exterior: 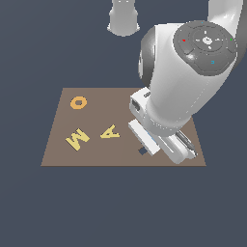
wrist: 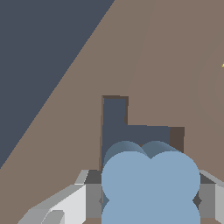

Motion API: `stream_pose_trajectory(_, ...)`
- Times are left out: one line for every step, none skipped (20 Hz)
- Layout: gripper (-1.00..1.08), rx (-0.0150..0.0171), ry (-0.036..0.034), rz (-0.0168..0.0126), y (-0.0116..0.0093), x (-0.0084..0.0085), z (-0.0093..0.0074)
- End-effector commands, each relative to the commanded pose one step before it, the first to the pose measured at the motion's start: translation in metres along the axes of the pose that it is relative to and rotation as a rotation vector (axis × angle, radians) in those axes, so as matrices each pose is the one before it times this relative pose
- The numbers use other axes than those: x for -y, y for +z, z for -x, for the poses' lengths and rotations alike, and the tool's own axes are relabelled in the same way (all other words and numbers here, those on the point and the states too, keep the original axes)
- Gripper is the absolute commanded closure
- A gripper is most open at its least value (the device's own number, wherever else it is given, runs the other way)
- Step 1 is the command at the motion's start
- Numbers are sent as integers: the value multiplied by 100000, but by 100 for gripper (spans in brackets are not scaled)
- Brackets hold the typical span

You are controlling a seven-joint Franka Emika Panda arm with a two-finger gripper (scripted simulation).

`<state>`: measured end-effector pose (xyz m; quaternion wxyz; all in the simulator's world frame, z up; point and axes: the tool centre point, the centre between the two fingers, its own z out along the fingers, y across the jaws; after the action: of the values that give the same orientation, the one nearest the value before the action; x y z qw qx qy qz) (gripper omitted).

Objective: Insert a designated object into the corresponding slot on a board.

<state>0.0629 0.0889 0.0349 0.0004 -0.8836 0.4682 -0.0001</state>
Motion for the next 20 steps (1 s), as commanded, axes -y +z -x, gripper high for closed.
stream_pose_trajectory(108,-4,12163,-88,-89,-1184,-284)
stream_pose_trajectory(108,0,4738,-5,-23,-475,-125)
stream_pose_trajectory(108,0,4722,-4,-23,-474,-124)
stream_pose_trajectory(108,0,4704,-4,-22,-473,-123)
stream_pose_trajectory(108,1,4684,-3,-22,-471,-122)
stream_pose_trajectory(108,1,4662,-3,-22,-470,-121)
stream_pose_trajectory(108,1,4637,-2,-21,-468,-119)
stream_pose_trajectory(108,1,4611,-2,-21,-466,-118)
stream_pose_trajectory(108,2,4582,-1,-21,-463,-116)
stream_pose_trajectory(108,2,4552,0,-20,-461,-114)
stream_pose_trajectory(108,2,4520,0,-20,-458,-113)
stream_pose_trajectory(108,2,4486,1,-19,-455,-111)
stream_pose_trajectory(108,2,4450,2,-19,-452,-109)
stream_pose_trajectory(108,2,4360,2,-18,-443,-105)
stream_pose_trajectory(108,2,4171,3,-17,-424,-99)
stream_pose_trajectory(108,2,3977,3,-16,-405,-94)
stream_pose_trajectory(108,2,3788,4,-15,-386,-88)
stream_pose_trajectory(108,2,3600,4,-14,-368,-82)
stream_pose_trajectory(108,2,3417,4,-13,-349,-77)
stream_pose_trajectory(108,2,3237,4,-13,-331,-71)
